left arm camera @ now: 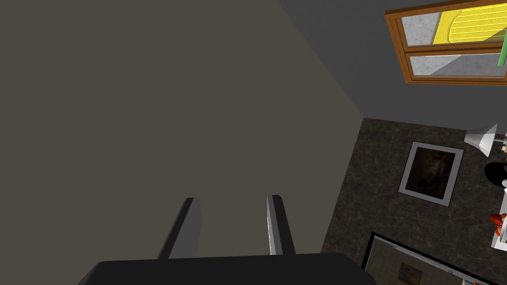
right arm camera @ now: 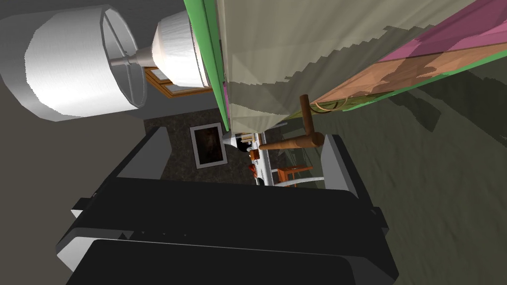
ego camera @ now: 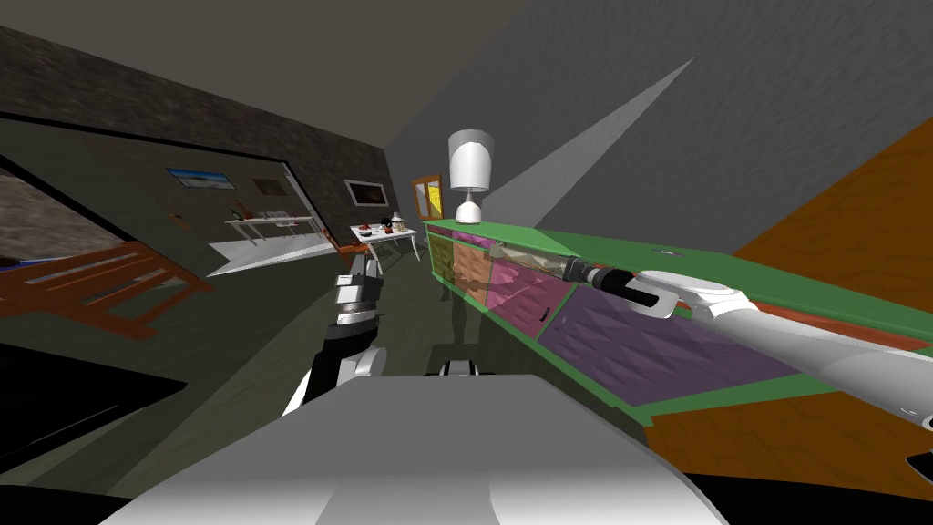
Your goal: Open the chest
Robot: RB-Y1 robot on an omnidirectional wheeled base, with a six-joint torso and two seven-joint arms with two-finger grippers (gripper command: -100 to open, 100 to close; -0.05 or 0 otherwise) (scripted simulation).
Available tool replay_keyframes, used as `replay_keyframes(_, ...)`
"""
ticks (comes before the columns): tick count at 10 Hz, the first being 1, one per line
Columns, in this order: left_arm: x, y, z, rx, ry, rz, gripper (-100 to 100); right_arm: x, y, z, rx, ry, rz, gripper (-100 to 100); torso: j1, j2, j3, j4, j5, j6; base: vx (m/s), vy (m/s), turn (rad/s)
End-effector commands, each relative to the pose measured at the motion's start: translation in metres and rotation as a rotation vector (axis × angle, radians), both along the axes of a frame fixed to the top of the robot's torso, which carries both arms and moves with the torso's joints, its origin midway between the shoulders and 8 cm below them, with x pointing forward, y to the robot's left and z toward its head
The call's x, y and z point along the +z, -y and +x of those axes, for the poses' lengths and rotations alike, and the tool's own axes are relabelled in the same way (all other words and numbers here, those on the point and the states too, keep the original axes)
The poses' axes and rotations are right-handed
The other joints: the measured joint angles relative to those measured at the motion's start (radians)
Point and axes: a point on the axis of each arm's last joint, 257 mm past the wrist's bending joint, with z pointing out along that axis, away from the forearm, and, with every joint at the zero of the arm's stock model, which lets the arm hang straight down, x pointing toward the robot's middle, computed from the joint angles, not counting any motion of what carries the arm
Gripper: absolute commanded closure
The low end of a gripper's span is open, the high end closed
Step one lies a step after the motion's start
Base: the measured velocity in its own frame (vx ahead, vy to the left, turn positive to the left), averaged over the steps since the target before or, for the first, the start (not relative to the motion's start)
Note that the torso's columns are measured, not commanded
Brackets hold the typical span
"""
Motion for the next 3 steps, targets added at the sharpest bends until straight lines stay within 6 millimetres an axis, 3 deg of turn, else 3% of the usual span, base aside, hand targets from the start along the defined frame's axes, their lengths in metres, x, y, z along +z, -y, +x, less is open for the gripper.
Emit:
replay_keyframes(1, 0.0000, 0.0000, 0.0000, 0.000, 0.000, 0.000, 0, 0.0000, 0.0000, 0.0000, 0.000, 0.000, 0.000, 0, 0.000, 0.000, 0.000, 0.000, 0.000, 0.000, 0.000, 0.000, 0.000)
replay_keyframes(3, 0.0000, 0.0000, 0.0000, 0.000, 0.000, 0.000, 0, 0.0000, 0.0000, 0.0000, 0.000, 0.000, 0.000, 0, 0.001, 0.000, 0.000, 0.000, 0.000, 0.000, 0.000, 0.000, 0.000)
